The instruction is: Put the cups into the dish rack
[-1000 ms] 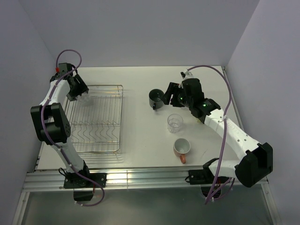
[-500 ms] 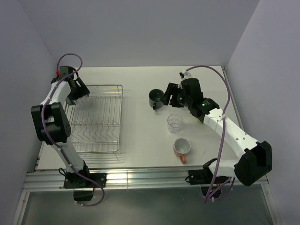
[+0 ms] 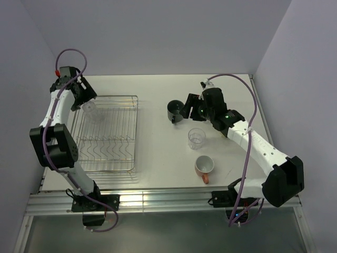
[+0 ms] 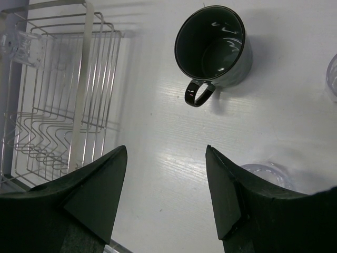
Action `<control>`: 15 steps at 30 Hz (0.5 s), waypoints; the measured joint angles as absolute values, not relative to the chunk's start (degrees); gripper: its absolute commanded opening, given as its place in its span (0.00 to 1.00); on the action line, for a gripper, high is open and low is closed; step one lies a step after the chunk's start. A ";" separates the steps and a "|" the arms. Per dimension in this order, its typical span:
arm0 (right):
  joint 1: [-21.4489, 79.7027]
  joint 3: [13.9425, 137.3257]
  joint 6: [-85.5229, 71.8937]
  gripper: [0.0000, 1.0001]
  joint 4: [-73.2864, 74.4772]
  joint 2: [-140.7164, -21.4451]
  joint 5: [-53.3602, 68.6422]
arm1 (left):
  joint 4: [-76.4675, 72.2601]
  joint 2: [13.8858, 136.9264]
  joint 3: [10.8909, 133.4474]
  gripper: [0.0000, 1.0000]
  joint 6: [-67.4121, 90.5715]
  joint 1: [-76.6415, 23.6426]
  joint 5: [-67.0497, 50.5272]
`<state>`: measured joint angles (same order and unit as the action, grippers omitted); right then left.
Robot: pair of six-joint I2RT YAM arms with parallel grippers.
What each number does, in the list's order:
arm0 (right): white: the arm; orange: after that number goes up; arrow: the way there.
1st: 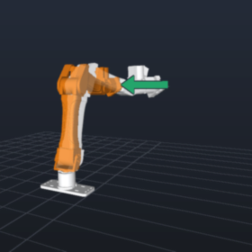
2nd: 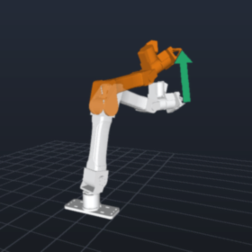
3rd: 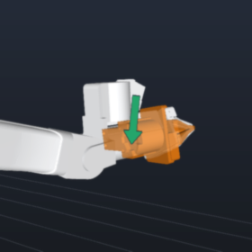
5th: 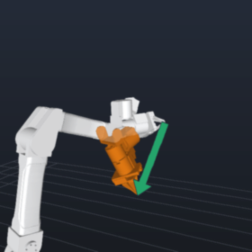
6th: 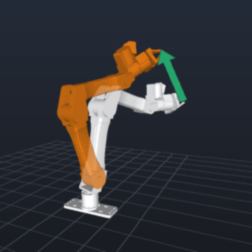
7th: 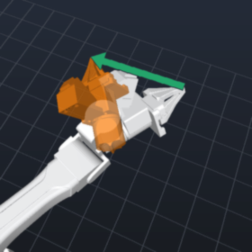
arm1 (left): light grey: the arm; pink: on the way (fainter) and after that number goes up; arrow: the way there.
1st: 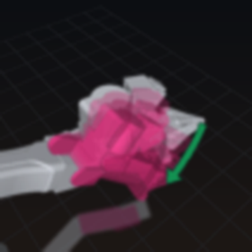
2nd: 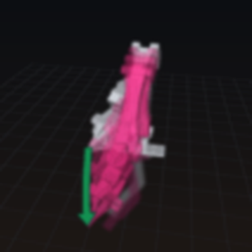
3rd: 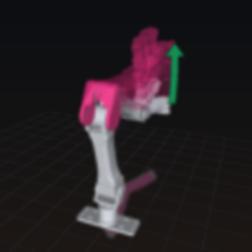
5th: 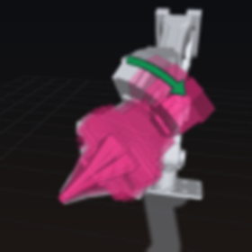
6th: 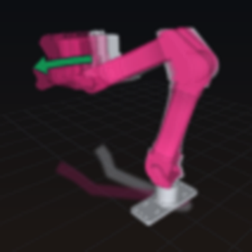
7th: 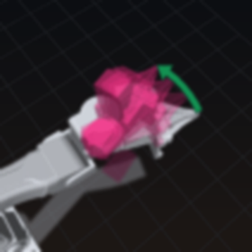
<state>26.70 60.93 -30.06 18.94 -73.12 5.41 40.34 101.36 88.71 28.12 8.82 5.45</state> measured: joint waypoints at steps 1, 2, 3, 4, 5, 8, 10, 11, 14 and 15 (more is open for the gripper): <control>26.70 61.08 -30.06 0.69 19.09 -73.28 5.32 | 40.42 100.88 89.06 0.88 28.12 8.82 5.63; 26.70 61.41 -30.02 0.69 19.29 -73.47 5.21 | 40.51 100.05 89.34 0.88 28.10 8.82 5.98; 26.70 61.71 -29.93 0.69 19.46 -73.60 5.10 | 40.58 99.31 89.41 0.88 28.12 8.82 6.35; 26.72 62.04 -29.89 0.69 19.66 -73.71 4.91 | 40.69 98.65 89.41 0.88 28.12 8.80 6.74; 26.74 62.52 -29.74 0.69 20.05 -73.89 4.56 | 40.88 97.89 89.41 0.88 28.12 8.80 7.22; 27.38 64.95 -29.12 0.70 21.67 -75.13 2.81 | 41.47 95.33 89.41 0.88 28.12 8.64 8.36; 28.40 67.77 -28.49 0.70 23.00 -76.93 0.64 | 41.69 93.10 89.52 0.88 28.14 7.99 9.04; 29.04 69.32 -28.21 0.70 23.73 -78.13 -0.34 | 41.78 91.96 89.71 0.88 28.12 7.44 9.10; 31.16 75.66 -27.07 0.69 25.67 -83.33 -3.73 | 41.21 87.68 89.80 0.88 28.12 4.10 7.86; 31.79 77.97 -26.68 0.67 25.93 -85.52 -4.80 | 41.08 86.32 89.80 0.88 28.12 2.59 7.05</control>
<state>31.79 77.97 -26.68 25.93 -85.52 -4.80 41.08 86.32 89.80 28.12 2.59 7.05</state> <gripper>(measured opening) 0.694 0.876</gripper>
